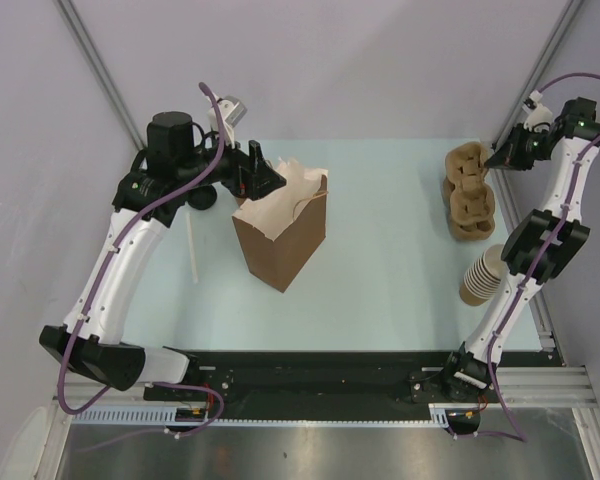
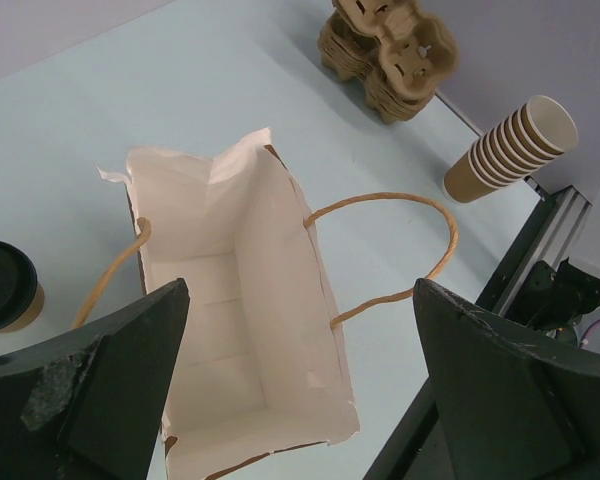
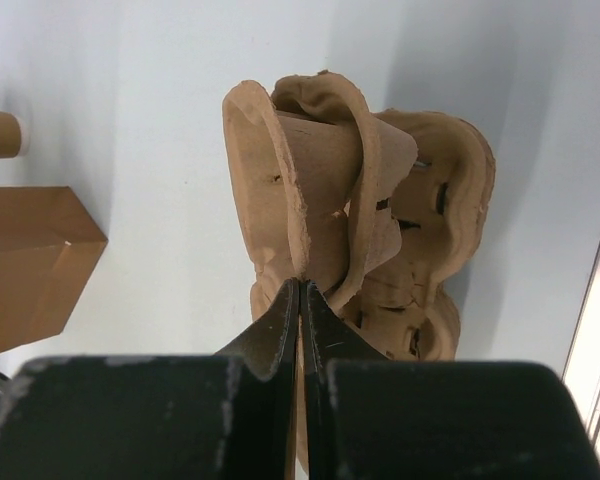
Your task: Pack the takeout coffee
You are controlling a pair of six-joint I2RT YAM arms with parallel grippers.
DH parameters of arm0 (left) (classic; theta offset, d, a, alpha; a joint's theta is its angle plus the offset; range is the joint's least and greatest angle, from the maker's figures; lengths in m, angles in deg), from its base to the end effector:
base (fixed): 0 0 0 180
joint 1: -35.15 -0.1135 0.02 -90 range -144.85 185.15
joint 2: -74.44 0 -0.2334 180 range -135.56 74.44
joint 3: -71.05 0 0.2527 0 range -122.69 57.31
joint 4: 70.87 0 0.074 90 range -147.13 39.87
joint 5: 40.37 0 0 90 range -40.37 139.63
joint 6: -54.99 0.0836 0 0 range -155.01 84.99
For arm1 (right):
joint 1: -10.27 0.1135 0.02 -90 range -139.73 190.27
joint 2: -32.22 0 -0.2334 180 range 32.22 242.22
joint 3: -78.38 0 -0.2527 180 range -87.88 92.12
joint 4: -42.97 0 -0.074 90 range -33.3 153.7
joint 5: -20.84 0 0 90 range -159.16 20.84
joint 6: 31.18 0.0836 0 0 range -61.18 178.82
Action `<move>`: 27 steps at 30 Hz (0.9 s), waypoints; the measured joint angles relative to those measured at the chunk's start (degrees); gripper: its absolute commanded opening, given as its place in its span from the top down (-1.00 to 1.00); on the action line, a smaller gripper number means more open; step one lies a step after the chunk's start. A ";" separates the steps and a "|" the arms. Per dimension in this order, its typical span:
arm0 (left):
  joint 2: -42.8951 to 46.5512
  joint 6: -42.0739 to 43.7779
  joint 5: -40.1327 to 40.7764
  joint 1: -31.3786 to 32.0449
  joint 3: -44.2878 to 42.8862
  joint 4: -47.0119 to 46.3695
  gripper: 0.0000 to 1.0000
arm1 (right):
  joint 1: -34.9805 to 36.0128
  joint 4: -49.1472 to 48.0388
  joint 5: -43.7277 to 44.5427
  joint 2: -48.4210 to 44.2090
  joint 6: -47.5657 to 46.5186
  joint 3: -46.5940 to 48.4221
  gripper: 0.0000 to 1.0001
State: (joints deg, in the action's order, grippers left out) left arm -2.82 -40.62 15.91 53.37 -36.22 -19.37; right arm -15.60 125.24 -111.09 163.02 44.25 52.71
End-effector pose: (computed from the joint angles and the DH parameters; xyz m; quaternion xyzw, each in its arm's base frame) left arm 0.2903 -0.1444 0.4150 0.2491 0.7683 -0.3458 0.4776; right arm 0.4517 -0.1569 0.2746 -0.0074 0.9044 0.2364 0.3552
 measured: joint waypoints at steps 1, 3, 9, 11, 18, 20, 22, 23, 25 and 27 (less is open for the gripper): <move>0.00 0.02 0.02 0.00 0.00 0.00 -0.99 | -0.09 -0.02 -0.57 0.00 0.00 0.00 1.00; 0.00 0.09 0.04 0.00 0.00 -0.02 -0.99 | -0.17 0.00 -1.57 -0.02 -0.02 0.00 1.00; -0.09 2.32 0.00 0.00 -0.48 0.17 -0.99 | -0.37 0.02 -6.23 -0.94 0.02 0.00 1.00; -0.55 3.37 -0.02 0.00 -2.29 0.35 -0.99 | -0.37 -0.02 -8.33 -2.08 0.24 0.00 1.00; -3.54 5.75 -0.70 0.63 -14.69 1.20 -0.90 | -0.09 -3.65 -21.31 -11.21 6.05 -1.53 1.00; -4.15 5.68 -1.14 1.49 -17.53 0.63 -0.85 | 0.20 -7.17 -25.66 -15.17 10.10 -3.78 1.00; -4.55 5.42 -1.60 2.82 -19.43 -0.04 -0.81 | 0.52 -11.28 -29.22 -18.67 14.23 -6.19 1.00; -4.81 5.18 -1.66 3.87 -20.28 -0.44 -0.79 | 0.83 -14.43 -31.17 -20.74 17.00 -8.20 1.00; -5.75 4.92 -1.70 5.84 -22.36 -0.90 -0.75 | 1.66 -21.57 -34.32 -25.75 23.63 -14.05 1.00; -7.34 4.17 -1.97 8.17 -24.70 -1.33 -0.75 | 2.80 -32.41 -36.92 -31.61 32.17 -23.23 1.00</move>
State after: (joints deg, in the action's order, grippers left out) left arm -10.16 -36.44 13.95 61.55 -60.92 -20.71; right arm -12.80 92.82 -148.00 131.42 76.43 29.48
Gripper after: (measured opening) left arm 0.883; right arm 0.010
